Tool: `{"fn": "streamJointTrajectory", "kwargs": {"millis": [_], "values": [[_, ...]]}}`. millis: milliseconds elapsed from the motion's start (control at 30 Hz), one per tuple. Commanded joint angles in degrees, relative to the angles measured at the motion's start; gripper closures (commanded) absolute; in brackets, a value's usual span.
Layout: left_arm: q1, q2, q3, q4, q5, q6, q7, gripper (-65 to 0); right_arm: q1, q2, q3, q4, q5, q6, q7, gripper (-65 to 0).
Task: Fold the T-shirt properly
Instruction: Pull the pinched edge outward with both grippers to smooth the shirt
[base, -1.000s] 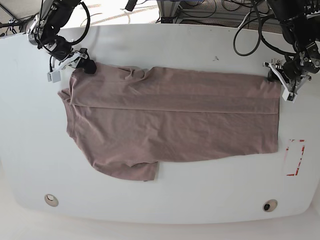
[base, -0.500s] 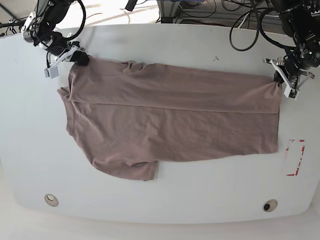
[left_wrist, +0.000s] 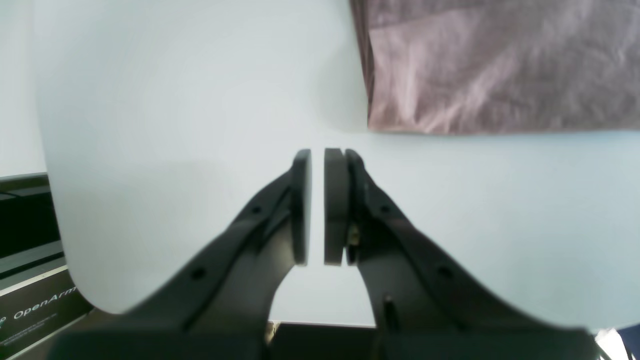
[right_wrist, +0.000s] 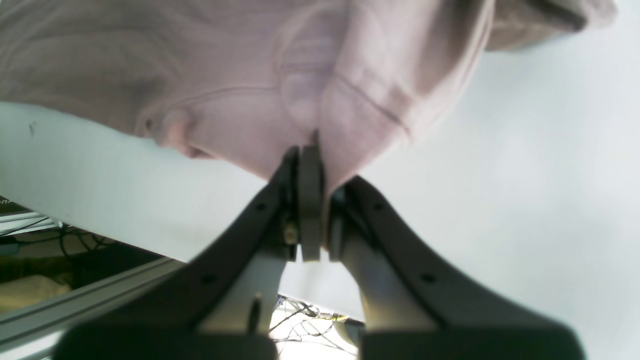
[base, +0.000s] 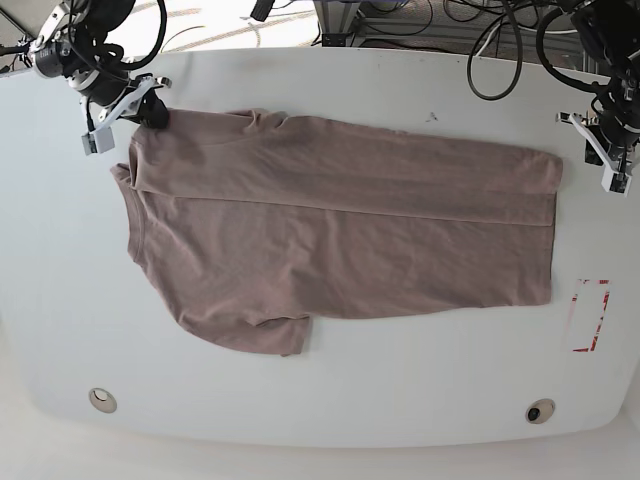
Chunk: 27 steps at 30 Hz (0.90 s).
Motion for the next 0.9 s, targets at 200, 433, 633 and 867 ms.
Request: {"fn": "streamJointTrajectory", "kwargs": {"millis": [200, 433, 633, 867], "values": [[-3.6, -1.6, 1.7, 0.9, -0.3, 0.0, 4.2, -6.3, 3.6, 0.9, 0.1, 1.0, 1.2, 0.3, 0.9, 0.0], [-3.3, -0.3, 1.2, -1.6, -0.3, 0.0, 4.5, -34.3, 3.2, 0.6, 0.1, 0.9, 1.1, 0.3, 0.9, 0.0], [-3.8, -0.2, 1.7, -7.1, -0.3, 0.0, 1.4, -34.4, 3.2, 0.9, 0.1, 0.9, 1.1, 0.3, 0.9, 0.0], [-6.8, -0.4, 5.3, -13.9, -0.4, 0.0, -0.3, -34.4, 3.2, 0.9, 0.1, 0.9, 1.1, 0.3, 0.9, 0.0]]}}
